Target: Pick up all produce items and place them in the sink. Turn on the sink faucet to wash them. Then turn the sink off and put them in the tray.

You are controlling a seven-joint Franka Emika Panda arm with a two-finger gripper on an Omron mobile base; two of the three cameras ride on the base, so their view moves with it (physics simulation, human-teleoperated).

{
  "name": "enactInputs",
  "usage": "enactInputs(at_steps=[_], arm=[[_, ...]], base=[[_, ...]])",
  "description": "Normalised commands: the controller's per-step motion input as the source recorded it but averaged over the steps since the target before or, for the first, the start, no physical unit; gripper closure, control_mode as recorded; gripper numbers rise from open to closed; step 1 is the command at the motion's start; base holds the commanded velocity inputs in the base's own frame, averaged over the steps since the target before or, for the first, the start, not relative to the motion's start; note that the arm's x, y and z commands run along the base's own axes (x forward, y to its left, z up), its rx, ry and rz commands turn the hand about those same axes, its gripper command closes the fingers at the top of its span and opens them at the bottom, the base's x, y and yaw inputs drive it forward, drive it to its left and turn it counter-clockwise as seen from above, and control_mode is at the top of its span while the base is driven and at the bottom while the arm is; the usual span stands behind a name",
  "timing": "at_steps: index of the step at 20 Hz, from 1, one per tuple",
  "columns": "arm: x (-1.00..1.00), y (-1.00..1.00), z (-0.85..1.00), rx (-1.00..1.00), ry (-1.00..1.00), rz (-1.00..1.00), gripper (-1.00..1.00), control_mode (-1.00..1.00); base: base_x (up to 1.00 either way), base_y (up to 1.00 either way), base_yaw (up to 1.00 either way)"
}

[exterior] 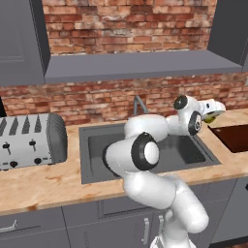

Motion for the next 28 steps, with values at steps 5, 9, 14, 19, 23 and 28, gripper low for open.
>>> enactInputs(at_steps=[5, 9, 14, 19, 23, 28], arm=[[0.0, -0.16, 0.46, 0.15, 0.04, -0.16, 1.0, -1.0], [-0.01, -0.38, -0.23, 0.22, -0.11, -0.1, 1.0, -1.0], [0.0, -0.37, -0.25, 0.1, -0.23, -0.09, 1.0, -1.0], [-0.06, -0.49, -0.04, 0.05, -0.06, -0.13, 1.0, -1.0], [-0.03, -0.52, -0.13, 0.06, 0.0, -0.14, 1.0, -1.0], [0.0, -0.53, -0.12, 0.11, 0.0, -0.12, 1.0, -1.0]], base=[[0.0, 0.0, 0.0], [0.0, 0.0, 0.0], [0.0, 0.0, 0.0], [0.0, 0.0, 0.0], [0.0, 0.0, 0.0], [0.0, 0.0, 0.0]])
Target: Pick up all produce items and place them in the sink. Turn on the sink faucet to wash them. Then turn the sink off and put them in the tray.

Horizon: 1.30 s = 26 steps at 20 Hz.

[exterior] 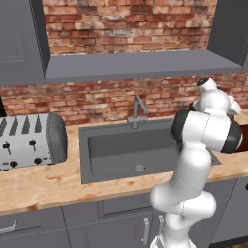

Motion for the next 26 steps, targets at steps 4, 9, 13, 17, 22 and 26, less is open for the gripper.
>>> enactInputs(at_steps=[4, 9, 13, 17, 22, 26], arm=[[0.0, -0.61, -0.16, 0.15, 0.0, -0.09, 1.0, -1.0], [0.0, -0.62, -0.2, 0.15, 0.0, -0.07, 1.0, -1.0], [0.0, -0.54, -0.27, 0.12, -0.06, -0.05, 1.0, -1.0], [0.05, -0.43, -0.34, 0.1, -0.1, -0.02, 1.0, -1.0], [0.08, -0.29, -0.46, 0.07, -0.1, 0.0, 1.0, -1.0], [0.07, -0.2, -0.48, 0.04, -0.07, 0.0, 1.0, -1.0]], base=[[0.0, 0.0, 0.0], [0.0, 0.0, 0.0], [0.0, 0.0, 0.0], [0.0, 0.0, 0.0], [0.0, 0.0, 0.0], [0.0, 0.0, 0.0]])
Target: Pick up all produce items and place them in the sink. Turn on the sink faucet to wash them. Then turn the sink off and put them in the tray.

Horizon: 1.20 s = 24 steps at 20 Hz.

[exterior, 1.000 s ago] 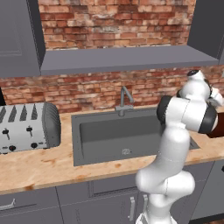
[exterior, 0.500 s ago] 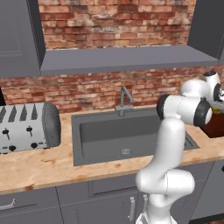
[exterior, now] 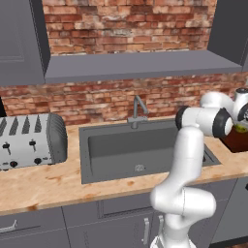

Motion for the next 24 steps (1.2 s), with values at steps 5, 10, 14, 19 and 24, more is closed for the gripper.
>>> enactInputs(at_steps=[5, 10, 14, 19, 24], arm=[[0.11, -0.12, -0.38, 0.02, -0.02, 0.0, 1.0, -1.0], [0.17, -0.04, -0.31, 0.0, 0.0, -0.01, 1.0, -1.0], [0.15, -0.06, -0.27, 0.0, 0.0, 0.0, 1.0, -1.0], [0.06, -0.06, -0.16, 0.02, 0.0, 0.0, 1.0, -1.0], [0.08, -0.03, -0.23, 0.01, 0.0, 0.0, 1.0, -1.0]], base=[[0.0, 0.0, 0.0], [0.0, 0.0, 0.0], [0.0, 0.0, 0.0], [0.0, 0.0, 0.0], [0.0, 0.0, 0.0]])
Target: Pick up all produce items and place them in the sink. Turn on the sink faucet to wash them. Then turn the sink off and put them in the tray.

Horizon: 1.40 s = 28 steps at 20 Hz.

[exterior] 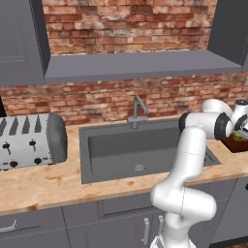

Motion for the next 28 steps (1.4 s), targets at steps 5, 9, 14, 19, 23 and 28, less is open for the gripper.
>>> enactInputs(at_steps=[5, 9, 14, 19, 23, 28], arm=[[0.13, 0.0, -0.32, 0.0, 0.0, 0.0, -1.0, -1.0], [0.05, -0.02, -0.07, 0.01, -0.01, 0.0, -1.0, -1.0], [0.0, -0.01, 0.07, 0.0, -0.01, 0.0, -1.0, -1.0], [-0.05, 0.07, 0.15, 0.0, 0.0, -0.01, -1.0, -1.0], [-0.09, 0.17, 0.21, -0.01, 0.0, -0.03, -1.0, -1.0], [-0.09, 0.26, 0.25, -0.04, 0.0, -0.03, -1.0, -1.0]], base=[[0.0, 0.0, 0.0], [0.0, 0.0, 0.0], [0.0, 0.0, 0.0], [0.0, 0.0, 0.0], [0.0, 0.0, 0.0], [0.0, 0.0, 0.0]])
